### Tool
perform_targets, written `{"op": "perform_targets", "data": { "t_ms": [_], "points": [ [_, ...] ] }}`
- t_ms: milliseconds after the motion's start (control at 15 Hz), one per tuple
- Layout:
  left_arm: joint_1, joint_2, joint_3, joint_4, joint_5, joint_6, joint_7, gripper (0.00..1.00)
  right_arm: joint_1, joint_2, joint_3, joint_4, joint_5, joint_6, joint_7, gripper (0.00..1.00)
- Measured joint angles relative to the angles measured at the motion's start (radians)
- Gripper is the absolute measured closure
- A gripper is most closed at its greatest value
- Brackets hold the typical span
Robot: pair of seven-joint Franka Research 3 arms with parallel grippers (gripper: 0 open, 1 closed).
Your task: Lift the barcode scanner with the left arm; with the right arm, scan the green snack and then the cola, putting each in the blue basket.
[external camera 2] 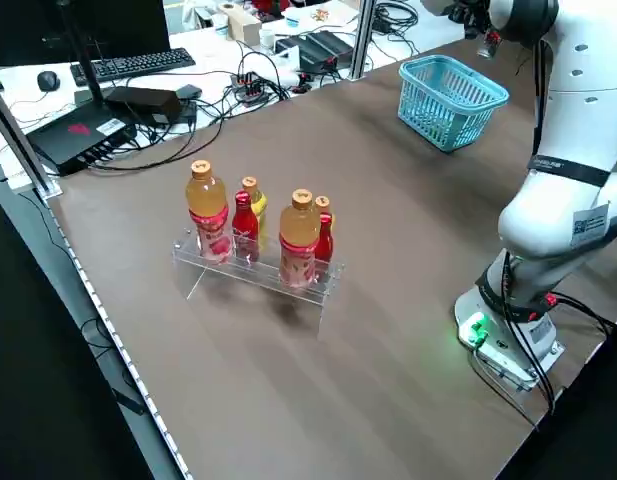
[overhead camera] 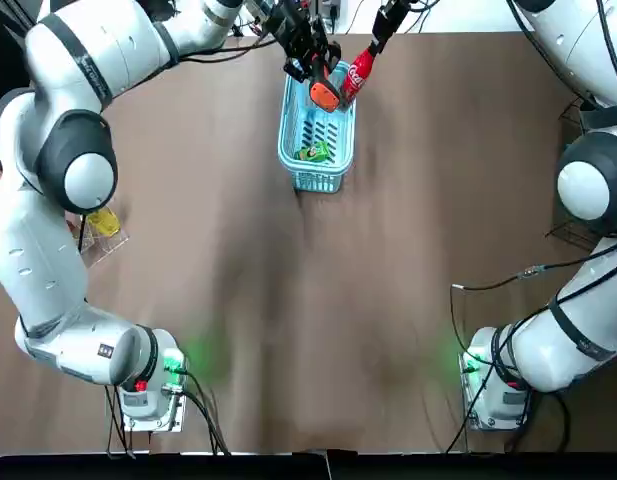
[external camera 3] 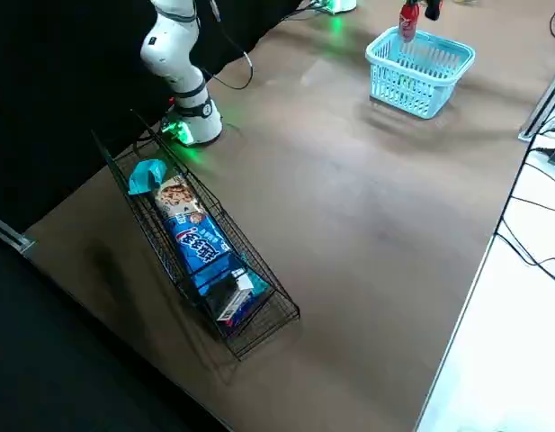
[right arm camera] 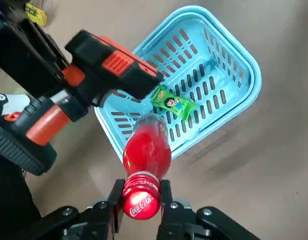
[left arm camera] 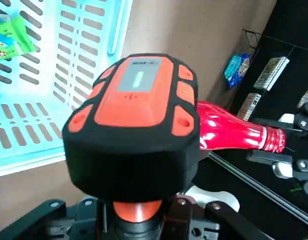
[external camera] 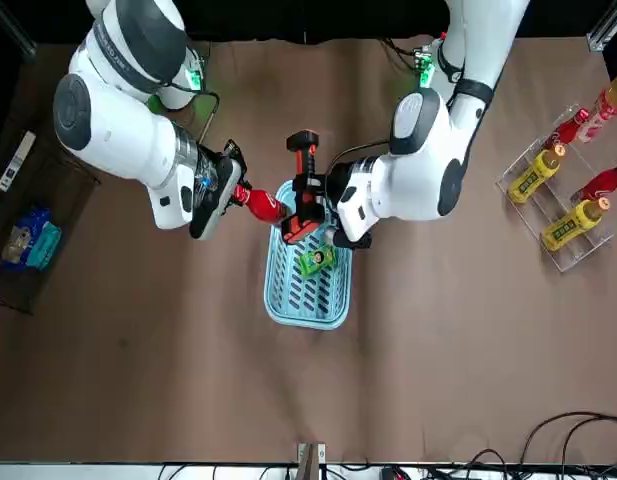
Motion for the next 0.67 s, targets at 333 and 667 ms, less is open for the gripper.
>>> {"op": "perform_targets", "data": {
  "t_ms": [333, 667],
  "points": [
    [-0.01, 0.02, 0.002, 0.015, 0.0, 0.002, 0.004, 0.66, 0.001, 0.0, 0.0, 0.0, 0.0, -0.002, 0.001, 0.68],
    [-0.019, 0.024, 0.003, 0.016, 0.0, -0.001, 0.005, 0.66, 0.0, 0.0, 0.0, 0.0, 0.0, -0.003, 0.031, 0.68]
  ]
}}
